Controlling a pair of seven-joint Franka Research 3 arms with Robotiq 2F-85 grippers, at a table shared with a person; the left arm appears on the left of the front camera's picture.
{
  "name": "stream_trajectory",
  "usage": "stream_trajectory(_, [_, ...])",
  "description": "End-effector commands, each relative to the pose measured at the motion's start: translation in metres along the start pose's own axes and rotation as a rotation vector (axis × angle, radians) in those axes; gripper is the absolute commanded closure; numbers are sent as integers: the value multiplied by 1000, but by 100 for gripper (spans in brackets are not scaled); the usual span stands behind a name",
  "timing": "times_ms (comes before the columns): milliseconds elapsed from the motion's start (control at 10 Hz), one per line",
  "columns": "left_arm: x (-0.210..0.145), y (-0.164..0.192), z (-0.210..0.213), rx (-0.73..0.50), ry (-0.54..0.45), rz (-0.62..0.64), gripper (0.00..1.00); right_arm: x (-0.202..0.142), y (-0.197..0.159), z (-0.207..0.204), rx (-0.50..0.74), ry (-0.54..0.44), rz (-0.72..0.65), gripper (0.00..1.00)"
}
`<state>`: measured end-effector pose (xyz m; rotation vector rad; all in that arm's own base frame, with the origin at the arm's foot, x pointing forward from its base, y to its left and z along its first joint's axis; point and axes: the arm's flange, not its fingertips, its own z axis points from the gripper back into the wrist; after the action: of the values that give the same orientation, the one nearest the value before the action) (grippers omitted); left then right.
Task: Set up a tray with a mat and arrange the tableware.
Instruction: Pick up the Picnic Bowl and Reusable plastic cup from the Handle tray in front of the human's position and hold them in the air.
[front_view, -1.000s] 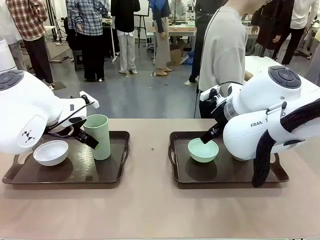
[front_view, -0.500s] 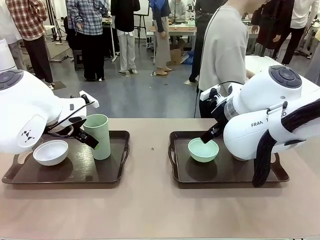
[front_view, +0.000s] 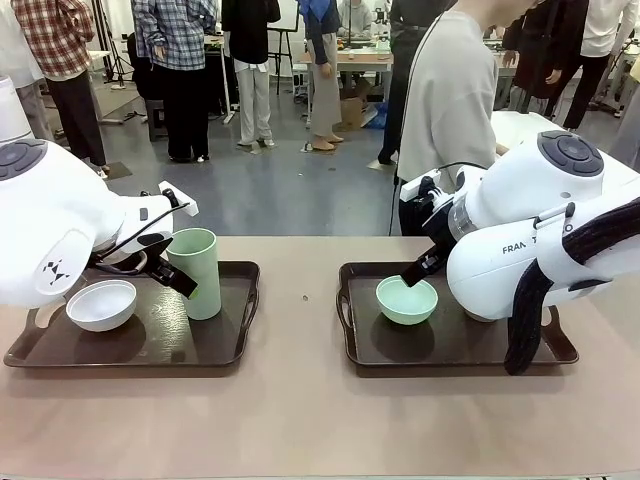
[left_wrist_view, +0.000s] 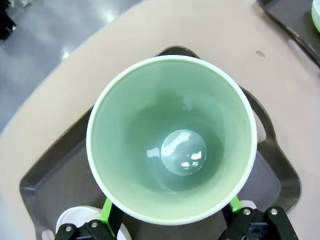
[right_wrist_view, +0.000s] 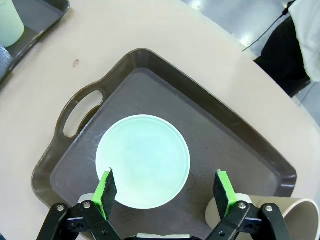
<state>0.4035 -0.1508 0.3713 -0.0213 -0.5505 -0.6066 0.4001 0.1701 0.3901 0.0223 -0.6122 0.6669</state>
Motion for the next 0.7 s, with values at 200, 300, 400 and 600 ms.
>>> stream_trajectory(200, [-9,-5,18,3,6,-35,0,3,12,15,18,14,11,0])
stream_trajectory(300, [-21,-13,39,-31,16,-34,0,4,26,35,6,30,-1,0])
stream_trajectory(400, [-32,-18,59,-60,60,-6,0,1,39,57,18,77,-55,0])
stream_trajectory(600, [-60,-29,96,-101,138,71,0,-26,61,102,-1,210,-85,0])
